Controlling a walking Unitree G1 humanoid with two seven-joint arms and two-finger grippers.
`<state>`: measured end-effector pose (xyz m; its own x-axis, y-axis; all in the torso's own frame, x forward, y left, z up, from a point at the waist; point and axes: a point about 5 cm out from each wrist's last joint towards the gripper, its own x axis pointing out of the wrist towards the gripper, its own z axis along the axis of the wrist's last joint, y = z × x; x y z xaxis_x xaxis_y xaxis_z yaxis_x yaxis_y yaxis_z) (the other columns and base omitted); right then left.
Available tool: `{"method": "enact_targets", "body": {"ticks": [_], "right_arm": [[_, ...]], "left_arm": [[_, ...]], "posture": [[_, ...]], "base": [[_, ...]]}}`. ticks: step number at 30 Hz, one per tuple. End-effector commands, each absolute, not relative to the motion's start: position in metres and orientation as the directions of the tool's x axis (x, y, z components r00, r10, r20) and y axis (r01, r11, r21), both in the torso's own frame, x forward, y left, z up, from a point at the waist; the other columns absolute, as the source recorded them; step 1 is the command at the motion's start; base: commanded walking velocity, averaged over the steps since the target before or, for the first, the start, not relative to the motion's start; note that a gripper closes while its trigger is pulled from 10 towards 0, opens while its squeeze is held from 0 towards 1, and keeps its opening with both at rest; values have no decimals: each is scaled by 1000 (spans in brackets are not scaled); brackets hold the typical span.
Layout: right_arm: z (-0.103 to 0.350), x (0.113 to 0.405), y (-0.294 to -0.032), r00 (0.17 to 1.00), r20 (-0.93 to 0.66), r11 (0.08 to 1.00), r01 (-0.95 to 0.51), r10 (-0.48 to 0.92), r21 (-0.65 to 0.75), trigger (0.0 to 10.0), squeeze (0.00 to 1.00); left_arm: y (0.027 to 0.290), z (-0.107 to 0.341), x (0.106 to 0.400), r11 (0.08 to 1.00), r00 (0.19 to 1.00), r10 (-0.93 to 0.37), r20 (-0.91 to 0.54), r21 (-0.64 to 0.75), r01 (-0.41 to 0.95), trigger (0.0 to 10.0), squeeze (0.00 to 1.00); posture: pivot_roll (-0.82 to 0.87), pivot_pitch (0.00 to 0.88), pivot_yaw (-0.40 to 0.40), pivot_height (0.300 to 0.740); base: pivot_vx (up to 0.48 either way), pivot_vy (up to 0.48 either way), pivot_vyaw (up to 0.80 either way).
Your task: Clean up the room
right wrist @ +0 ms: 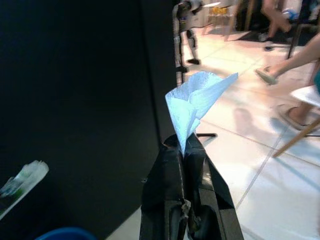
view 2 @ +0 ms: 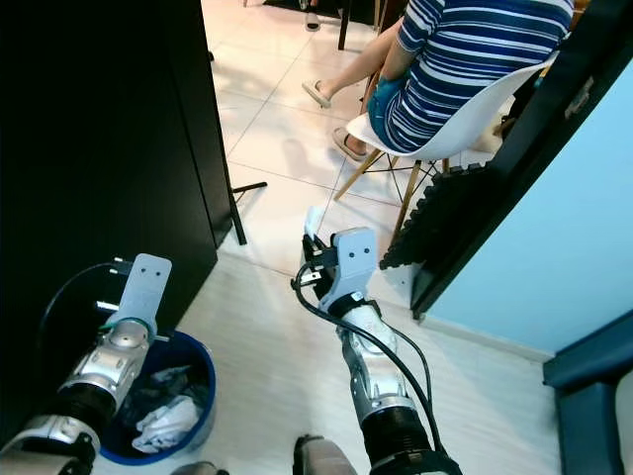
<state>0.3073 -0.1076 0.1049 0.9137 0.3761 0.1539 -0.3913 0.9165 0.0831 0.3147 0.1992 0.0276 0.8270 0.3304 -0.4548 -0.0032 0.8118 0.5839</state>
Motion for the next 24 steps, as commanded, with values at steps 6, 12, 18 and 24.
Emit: {"method": "enact_targets", "body": {"ticks": [6,12,18,24], "right_arm": [[99,296,-109,915,129,913,-395,381,100,10000,0],[98,296,-109,915,120,912,-396,384,106,10000,0],[98,297,-108,914,119,910,-399,387,109,10000,0],[100,299,-111,917,115,912,-395,383,115,10000,0]], "left_arm": [[217,26,312,678,848,356,-394,733,55,10000,1000],[218,21,308,666,837,369,-405,743,66,10000,1000],[216,17,305,653,830,389,-399,755,57,10000,1000],[212,20,307,657,847,408,-341,754,-13,10000,0]], "posture": [[-30,118,10,740],[-30,122,4,740],[-29,119,-2,740],[-25,109,-1,740]], "base": [[0,0,0],[0,0,0],[0,0,0],[0,0,0]]}}
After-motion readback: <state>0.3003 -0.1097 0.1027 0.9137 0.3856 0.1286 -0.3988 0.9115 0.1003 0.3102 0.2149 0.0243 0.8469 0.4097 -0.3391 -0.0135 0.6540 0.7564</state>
